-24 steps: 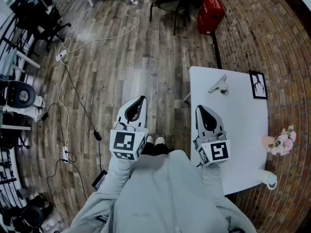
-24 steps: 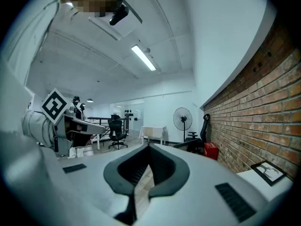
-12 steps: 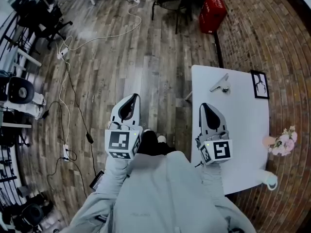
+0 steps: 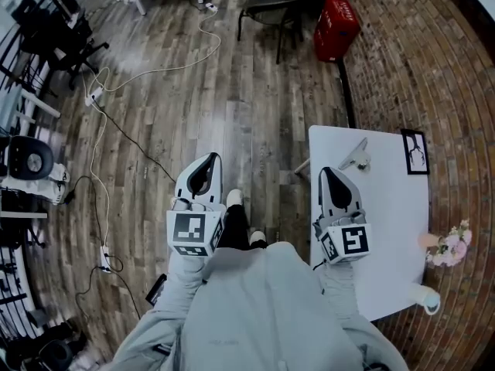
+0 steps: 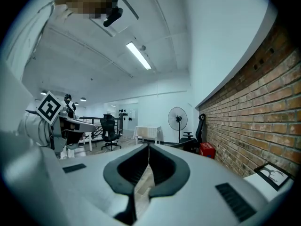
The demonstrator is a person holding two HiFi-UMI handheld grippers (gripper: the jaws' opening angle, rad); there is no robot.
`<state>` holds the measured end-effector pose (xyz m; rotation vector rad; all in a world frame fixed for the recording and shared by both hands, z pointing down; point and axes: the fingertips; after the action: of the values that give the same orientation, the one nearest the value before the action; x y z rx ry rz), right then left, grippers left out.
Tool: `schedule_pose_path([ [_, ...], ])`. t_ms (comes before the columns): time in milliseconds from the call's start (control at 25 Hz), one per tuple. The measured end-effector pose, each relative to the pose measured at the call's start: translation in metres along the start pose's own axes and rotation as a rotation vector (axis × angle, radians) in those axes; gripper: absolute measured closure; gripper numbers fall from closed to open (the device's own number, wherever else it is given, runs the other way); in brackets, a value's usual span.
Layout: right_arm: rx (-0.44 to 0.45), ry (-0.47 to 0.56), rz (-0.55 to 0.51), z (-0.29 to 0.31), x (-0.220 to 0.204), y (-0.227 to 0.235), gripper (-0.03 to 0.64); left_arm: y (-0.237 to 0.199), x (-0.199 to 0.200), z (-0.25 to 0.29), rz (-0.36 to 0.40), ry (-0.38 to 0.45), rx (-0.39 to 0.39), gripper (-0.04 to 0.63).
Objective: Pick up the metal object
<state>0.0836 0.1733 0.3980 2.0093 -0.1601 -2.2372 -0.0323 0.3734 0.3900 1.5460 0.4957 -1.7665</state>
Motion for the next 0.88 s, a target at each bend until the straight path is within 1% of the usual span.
schedule_pose_path([
  [240, -0.032, 0.015, -0.017, 0.065, 0.020, 0.013, 0.593, -0.041, 0.013, 0.059, 0.006, 0.025, -0.027, 0.566],
  [520, -0.100, 0.015, 0.001, 0.117, 0.024, 0.016, 0.593, -0.084, 0.018, 0.116, 0.019, 0.037, -0.086, 0.566],
  [680, -0.159, 0.009, 0.011, 0.129, 0.021, 0.020, 0.592, -0.092, 0.018, 0.141, 0.037, 0.040, -0.140, 0.566],
  [880, -0.221, -0.016, 0.023, 0.136, 0.015, 0.026, 0.592, -0.088, 0.014, 0.163, 0.026, 0.030, -0.208, 0.566],
])
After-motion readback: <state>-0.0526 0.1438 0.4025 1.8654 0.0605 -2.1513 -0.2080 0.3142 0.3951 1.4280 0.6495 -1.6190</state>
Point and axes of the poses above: the fingertips, and each gripper's own axes: z forward along the fingers, y to its right, x out of its top, and after that the axes turned 11 degrees about z, right-handed
